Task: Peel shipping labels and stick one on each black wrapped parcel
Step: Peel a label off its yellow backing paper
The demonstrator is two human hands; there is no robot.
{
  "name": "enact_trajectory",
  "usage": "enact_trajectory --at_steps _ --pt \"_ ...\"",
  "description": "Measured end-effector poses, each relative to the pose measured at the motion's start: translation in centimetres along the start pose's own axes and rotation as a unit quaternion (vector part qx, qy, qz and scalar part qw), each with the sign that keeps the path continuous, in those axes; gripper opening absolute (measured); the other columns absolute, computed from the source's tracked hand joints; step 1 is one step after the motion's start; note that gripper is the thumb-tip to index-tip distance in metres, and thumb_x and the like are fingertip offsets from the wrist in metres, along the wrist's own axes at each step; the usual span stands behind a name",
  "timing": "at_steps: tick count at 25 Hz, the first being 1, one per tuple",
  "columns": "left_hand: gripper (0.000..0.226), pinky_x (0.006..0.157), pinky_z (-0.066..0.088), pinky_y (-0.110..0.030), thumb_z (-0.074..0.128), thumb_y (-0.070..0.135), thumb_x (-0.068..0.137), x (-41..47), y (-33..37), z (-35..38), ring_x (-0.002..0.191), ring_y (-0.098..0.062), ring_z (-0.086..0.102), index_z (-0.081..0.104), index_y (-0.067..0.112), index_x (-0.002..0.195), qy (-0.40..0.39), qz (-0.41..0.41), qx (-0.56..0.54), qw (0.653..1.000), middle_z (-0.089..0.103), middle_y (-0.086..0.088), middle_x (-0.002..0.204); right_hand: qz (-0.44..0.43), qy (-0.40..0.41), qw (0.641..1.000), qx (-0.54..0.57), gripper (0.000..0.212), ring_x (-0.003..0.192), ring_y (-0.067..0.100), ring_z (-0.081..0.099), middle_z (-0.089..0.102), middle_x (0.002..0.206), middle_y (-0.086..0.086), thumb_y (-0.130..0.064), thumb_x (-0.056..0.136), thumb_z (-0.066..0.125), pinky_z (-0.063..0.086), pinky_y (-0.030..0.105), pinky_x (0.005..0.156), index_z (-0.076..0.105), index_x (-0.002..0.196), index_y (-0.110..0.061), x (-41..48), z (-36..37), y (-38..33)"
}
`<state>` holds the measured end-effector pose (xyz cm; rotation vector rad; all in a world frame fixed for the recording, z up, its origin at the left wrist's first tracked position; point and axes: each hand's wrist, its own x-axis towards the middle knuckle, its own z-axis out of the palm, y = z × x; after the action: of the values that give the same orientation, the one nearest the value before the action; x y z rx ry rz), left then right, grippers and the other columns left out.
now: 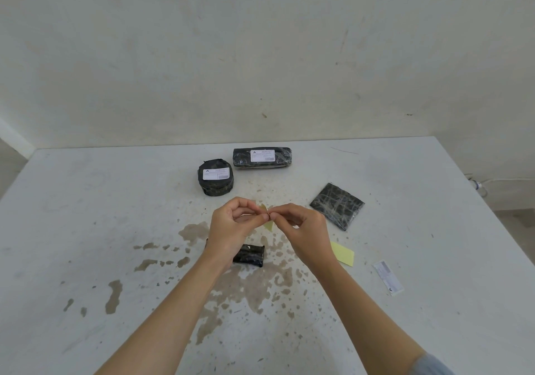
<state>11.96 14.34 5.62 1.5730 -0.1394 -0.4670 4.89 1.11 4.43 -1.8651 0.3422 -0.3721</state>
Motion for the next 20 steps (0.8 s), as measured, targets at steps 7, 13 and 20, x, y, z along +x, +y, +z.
enact_trajectory --at_steps 7,13,20 --pt "0.009 0.072 0.054 -0.014 0.078 0.005 0.071 -0.53 -0.23 0.50 0.075 -0.007 0.070 0.074 0.008 0.079 0.012 0.118 0.118 0.986 0.072 -0.004 0.085 0.053 -0.014 0.993 0.101 0.029 0.090 0.012 0.069 0.075 0.094 0.005 0.005 0.090 0.048 0.057 0.027 0.077 0.073 0.096 -0.007 0.10 0.00 -0.25" --pt "0.007 0.072 0.054 -0.013 0.075 0.009 0.076 -0.78 -0.10 0.38 0.075 -0.004 0.069 0.075 0.010 0.083 0.032 0.162 0.153 0.974 0.072 0.000 0.084 0.053 -0.024 0.992 0.111 0.018 0.087 0.018 0.069 0.075 0.092 0.004 -0.003 0.088 0.061 0.057 0.031 0.081 0.075 0.098 -0.010 0.36 -0.17 -0.41" --pt "0.004 0.068 0.053 -0.012 0.073 0.008 0.078 -0.92 0.54 0.25 0.072 -0.006 0.071 0.073 0.012 0.080 0.034 0.132 0.131 0.982 0.074 -0.002 0.080 0.013 -0.023 0.997 0.077 0.012 0.084 0.012 0.071 0.076 0.086 0.002 -0.005 0.083 0.068 0.056 0.029 0.083 0.075 0.091 -0.011 0.43 -0.27 -0.89"
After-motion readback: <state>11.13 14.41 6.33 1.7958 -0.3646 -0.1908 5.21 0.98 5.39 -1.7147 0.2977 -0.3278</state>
